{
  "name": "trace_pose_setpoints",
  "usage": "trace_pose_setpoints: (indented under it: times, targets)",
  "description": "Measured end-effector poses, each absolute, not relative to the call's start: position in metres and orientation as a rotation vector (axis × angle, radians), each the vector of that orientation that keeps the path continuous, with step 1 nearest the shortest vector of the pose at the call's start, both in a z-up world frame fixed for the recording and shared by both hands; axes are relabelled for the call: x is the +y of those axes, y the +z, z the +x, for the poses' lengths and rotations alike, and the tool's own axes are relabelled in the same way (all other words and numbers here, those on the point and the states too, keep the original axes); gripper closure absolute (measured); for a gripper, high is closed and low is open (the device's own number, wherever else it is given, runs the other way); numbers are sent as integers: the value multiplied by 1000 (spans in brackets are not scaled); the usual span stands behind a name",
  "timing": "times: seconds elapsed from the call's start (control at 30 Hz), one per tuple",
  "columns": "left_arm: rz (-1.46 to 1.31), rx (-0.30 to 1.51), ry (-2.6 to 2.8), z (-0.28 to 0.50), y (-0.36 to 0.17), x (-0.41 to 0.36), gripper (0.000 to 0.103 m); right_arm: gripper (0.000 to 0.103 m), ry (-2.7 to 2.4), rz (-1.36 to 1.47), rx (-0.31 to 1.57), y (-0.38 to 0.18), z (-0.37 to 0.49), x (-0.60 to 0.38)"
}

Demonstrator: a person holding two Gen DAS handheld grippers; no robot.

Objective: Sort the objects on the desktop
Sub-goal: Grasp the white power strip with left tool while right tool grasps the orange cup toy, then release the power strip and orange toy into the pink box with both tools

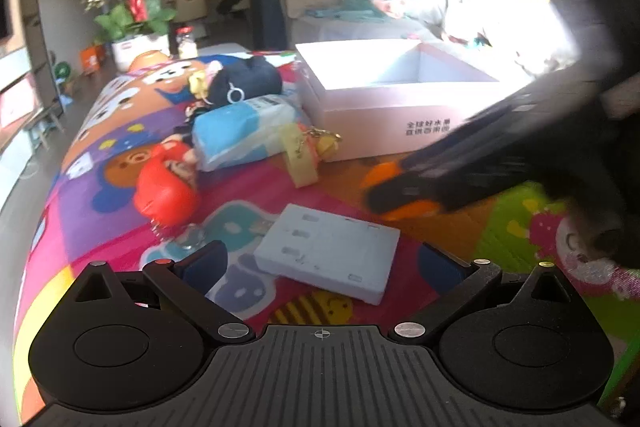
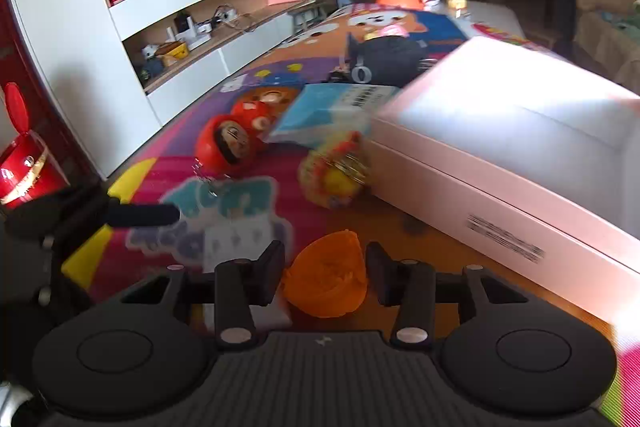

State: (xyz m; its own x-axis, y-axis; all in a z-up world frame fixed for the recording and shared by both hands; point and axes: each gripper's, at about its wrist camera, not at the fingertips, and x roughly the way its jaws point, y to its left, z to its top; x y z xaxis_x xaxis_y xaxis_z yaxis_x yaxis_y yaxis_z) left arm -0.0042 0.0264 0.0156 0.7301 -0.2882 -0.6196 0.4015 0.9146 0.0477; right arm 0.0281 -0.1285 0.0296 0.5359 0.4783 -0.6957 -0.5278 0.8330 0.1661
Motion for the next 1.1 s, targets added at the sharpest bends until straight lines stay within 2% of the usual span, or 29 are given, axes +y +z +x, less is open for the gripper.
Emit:
trace_pose_setpoints:
  times: [0.27,0.33,0.37,0.5,0.7,0.83,0.93,0.97,1.1]
  targets:
    - [200,726,-373,20,4,8,0,59,477,-41,818,29,-13,-192]
    - [189,730,-378,18,5,6,5,59,449,-13,825,30,-20,-207]
    - [194,732,-379,16,6,5,14,59,437,-1,825,31,-24,-213]
    - [230,711,-385,-1,15,-2,15,59,403,17,806,40,-38,-232]
    - [288,481,-430,-22,70,-22,15,59,396,23,663,76,-56,-246]
    - [297,324,-428,2,97,-42,14,59,357,63,499,114,-39,-256]
    - [303,248,-435,34,102,-60,13,59,329,81,444,131,-5,-256]
    - [313,224,-430,46,101,-66,6,59,324,87,436,134,8,-255]
    - [304,298,-426,79,91,-65,4,55,257,99,434,140,52,-249]
